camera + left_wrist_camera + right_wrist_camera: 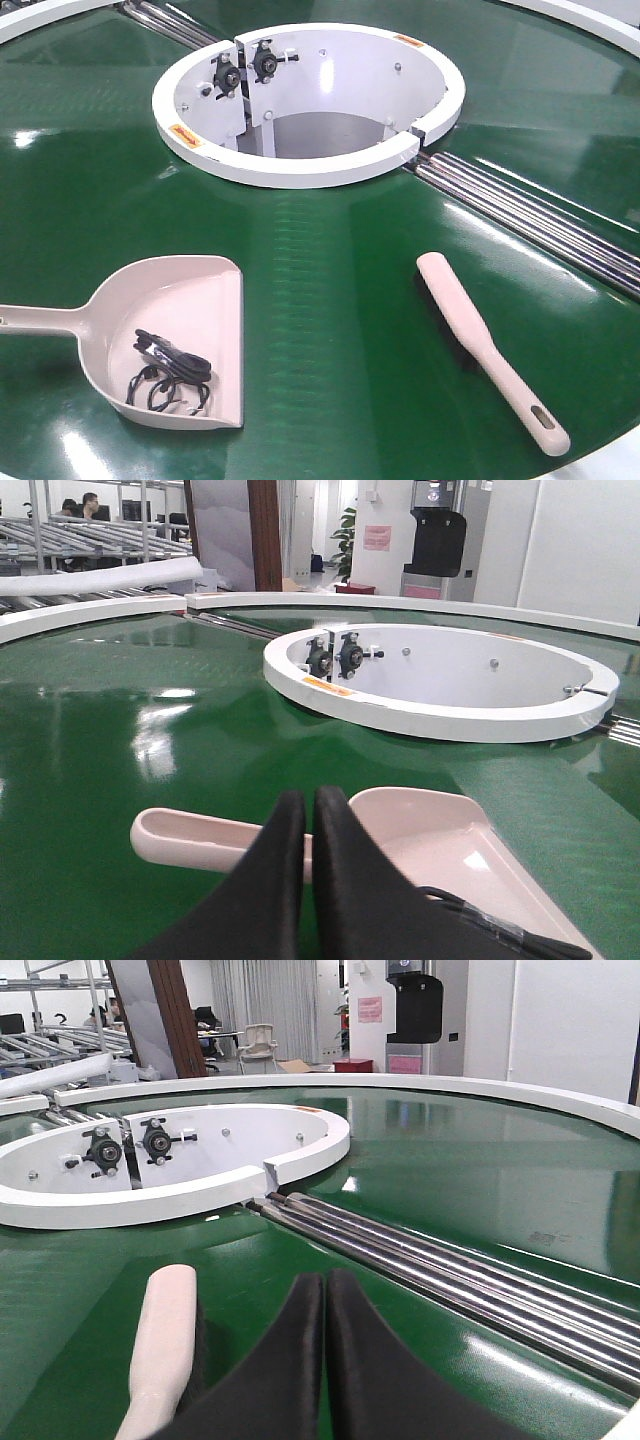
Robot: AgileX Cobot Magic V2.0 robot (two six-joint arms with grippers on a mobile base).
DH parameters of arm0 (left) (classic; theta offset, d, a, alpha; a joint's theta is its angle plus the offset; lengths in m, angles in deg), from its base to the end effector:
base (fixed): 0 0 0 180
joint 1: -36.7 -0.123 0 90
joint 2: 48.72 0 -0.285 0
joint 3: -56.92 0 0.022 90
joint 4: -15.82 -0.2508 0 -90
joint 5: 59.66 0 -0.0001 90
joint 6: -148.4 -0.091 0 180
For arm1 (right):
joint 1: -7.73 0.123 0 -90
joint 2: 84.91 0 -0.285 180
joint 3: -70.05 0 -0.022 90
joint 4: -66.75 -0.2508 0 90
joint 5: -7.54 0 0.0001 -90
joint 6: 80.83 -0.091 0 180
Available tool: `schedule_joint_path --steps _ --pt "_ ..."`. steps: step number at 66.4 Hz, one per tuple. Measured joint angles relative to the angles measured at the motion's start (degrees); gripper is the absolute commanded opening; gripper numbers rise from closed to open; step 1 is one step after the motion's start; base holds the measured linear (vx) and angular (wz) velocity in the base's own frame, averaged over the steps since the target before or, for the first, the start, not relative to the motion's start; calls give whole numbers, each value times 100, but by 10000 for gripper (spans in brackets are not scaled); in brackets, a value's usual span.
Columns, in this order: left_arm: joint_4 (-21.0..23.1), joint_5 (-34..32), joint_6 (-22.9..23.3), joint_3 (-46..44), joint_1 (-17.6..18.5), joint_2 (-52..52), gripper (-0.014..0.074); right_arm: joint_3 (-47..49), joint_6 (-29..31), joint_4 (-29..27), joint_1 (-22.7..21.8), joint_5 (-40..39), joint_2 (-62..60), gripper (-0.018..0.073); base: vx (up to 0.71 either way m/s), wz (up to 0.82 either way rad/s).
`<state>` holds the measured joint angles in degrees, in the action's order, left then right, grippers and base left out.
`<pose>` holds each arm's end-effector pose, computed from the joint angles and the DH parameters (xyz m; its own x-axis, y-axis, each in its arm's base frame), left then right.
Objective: Clean and inspect green conveyor with broom and dustpan
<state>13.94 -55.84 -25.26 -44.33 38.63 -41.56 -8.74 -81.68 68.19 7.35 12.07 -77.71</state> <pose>0.0568 -0.0017 0.1987 0.0023 -0.0780 -0.9970 0.0318 0.9965 -0.0778 0.0569 -0.0006 0.1973 -0.0091 -0.0102 -0.9999 0.0085 0.9999 -0.0102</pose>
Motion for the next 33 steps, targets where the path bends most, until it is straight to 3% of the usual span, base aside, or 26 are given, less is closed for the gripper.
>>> schedule_joint_path --steps 33 --pt "0 0 0 0 0 0 -6 0 0 0 0 -4 0 -10 0 0"
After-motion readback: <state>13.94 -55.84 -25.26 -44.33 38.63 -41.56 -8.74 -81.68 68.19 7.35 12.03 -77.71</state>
